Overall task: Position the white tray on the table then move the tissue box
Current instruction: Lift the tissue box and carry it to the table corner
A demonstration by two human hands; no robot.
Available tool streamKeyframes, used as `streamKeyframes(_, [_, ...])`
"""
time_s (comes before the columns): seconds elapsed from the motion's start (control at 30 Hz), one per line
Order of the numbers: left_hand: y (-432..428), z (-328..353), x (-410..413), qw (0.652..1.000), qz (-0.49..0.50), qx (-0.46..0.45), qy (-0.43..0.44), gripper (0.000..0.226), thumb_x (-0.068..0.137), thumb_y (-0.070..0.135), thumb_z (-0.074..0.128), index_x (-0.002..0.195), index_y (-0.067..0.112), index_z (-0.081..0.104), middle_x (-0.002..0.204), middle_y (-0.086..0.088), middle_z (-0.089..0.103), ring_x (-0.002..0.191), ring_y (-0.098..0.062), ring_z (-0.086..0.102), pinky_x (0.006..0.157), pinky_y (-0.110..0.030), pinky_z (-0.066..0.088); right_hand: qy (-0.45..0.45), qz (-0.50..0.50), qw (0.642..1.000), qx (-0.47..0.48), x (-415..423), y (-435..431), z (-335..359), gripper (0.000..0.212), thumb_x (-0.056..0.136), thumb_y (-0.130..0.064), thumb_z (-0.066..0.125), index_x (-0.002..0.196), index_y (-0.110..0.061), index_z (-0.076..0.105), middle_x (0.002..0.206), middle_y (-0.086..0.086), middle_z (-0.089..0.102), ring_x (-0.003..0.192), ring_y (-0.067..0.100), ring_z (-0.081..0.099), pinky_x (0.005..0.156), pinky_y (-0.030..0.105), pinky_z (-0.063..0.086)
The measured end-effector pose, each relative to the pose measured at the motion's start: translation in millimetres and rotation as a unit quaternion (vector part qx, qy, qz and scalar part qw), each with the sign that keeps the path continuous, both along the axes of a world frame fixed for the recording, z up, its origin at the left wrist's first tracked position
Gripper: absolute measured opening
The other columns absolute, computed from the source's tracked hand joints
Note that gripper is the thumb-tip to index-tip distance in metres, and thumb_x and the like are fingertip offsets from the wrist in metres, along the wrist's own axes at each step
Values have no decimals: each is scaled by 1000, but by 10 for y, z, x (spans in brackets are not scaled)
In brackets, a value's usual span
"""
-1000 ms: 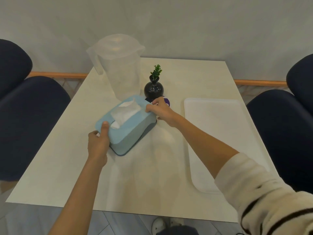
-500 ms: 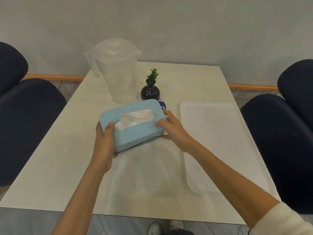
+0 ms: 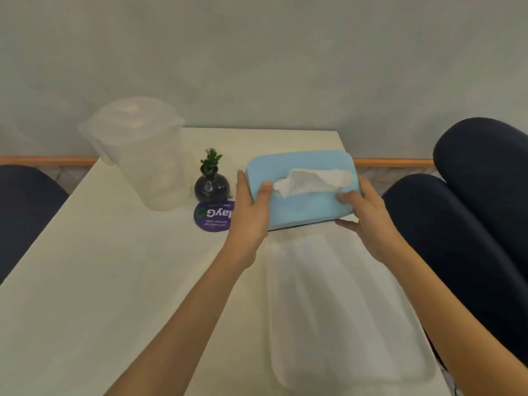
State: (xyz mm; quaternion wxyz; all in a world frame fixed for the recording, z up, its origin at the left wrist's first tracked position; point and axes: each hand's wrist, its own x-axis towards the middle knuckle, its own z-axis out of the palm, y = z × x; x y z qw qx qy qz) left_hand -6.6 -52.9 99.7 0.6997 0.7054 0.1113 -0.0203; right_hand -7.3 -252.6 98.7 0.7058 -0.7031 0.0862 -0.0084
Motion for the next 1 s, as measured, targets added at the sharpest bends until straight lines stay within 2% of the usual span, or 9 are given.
streamKeyframes(0.13, [-364,35,655,999,-28,30,28,59,96,48,42,150,38,20,140,1,48,111,-25,55,84,-53,56,14,-17,1000,7,488,-360,-64,54,88,-17,56,138,-30,42,125,-7,54,105,10,55,86,40,53])
streamKeyframes(0.23, [-560,23,1166,998,-32,31,43,48,97,43,42,143,32,34,131,0,52,102,-24,55,81,-55,57,22,-20,999,14,949,-546,-125,51,88,-17,57,136,-30,44,113,-13,54,99,9,55,79,34,54])
streamKeyframes(0.3, [-663,-12,1462,997,-30,33,59,39,98,40,42,135,27,40,126,-1,52,99,-25,53,81,-58,56,34,-14,999,6,1262,-642,-204,50,87,-19,57,135,-29,44,109,-15,53,97,10,55,82,37,55])
streamKeyframes(0.43, [-752,-137,1970,992,-25,36,119,42,99,36,40,139,22,39,120,-2,46,102,-30,48,81,-62,53,63,9,998,-19,1783,-746,-421,50,86,-23,58,134,-28,44,108,-13,53,95,11,54,87,44,55])
streamKeyframes(0.57, [-736,-219,2399,982,-24,25,188,39,100,34,40,135,17,40,116,-5,43,103,-33,45,88,-67,47,81,25,995,-53,2154,-760,-603,51,83,-26,60,132,-26,44,118,-1,54,99,15,55,85,47,57])
streamKeyframes(0.67, [-713,-268,2639,976,-33,21,214,29,99,34,44,121,15,43,118,-7,41,106,-36,43,88,-68,47,89,24,993,-75,2369,-772,-677,51,83,-28,60,131,-25,44,111,-3,54,104,21,54,84,49,58])
streamKeyframes(0.73, [-702,-318,2785,974,-37,14,223,33,99,34,47,123,12,44,123,-9,42,113,-39,43,85,-68,48,89,17,992,-86,2502,-798,-694,51,84,-28,60,132,-25,43,105,-6,52,106,22,54,84,49,57])
streamKeyframes(0.87, [-714,-399,3042,973,-40,20,225,43,98,35,49,132,8,42,130,-10,41,121,-42,42,81,-67,51,84,33,989,-114,2724,-852,-709,67,84,-33,59,144,-31,30,129,-3,47,116,26,51,83,49,58])
streamKeyframes(1.0, [-782,-454,3223,974,-28,44,222,44,100,32,44,137,9,39,126,-9,39,114,-40,42,83,-66,51,79,41,988,-129,2864,-845,-720,76,89,-35,56,150,-37,10,123,-7,38,112,23,47,86,47,56])
